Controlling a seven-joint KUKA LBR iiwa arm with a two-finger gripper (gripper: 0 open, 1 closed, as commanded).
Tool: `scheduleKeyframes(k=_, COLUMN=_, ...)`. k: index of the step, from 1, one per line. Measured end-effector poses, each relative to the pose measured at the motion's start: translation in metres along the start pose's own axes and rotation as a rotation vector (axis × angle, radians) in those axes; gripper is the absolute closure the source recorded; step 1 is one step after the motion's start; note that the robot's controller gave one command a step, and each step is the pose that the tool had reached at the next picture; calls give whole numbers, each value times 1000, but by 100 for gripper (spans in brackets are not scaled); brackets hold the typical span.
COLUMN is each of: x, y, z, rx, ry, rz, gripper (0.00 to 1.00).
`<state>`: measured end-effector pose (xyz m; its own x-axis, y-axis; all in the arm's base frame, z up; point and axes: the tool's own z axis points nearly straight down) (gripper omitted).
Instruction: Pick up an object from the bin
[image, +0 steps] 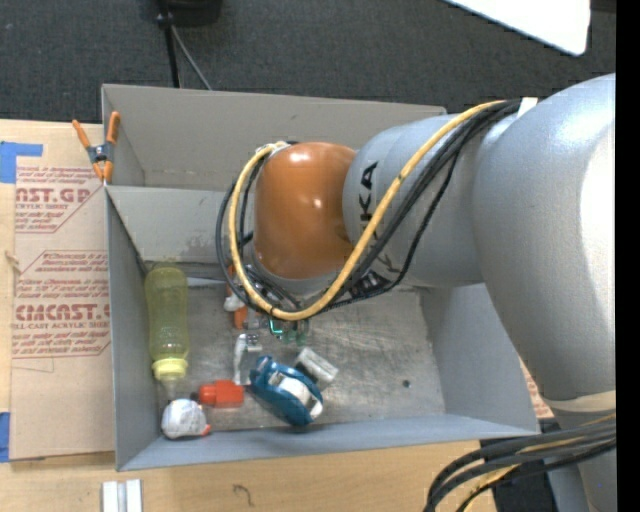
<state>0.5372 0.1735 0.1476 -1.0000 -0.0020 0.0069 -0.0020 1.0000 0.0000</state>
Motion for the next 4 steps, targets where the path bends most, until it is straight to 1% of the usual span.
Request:
scheduleKeyframes(k=1, x=0, y=0, z=-2, rx=0, ry=-2, rz=0, gripper=0)
scheduleKeyframes(k=2, x=-10, y=0, z=-18, rx=0, ry=-7, rz=-30, gripper=0)
scheduleKeyframes(k=3, x=-54, y=-48, z=65, rx=-16, ry=-44, rz=74, gripper=100)
scheduleKeyframes(k=4, x=-54, y=-48, z=65, rx=-16, ry=-44, rz=74, gripper=100)
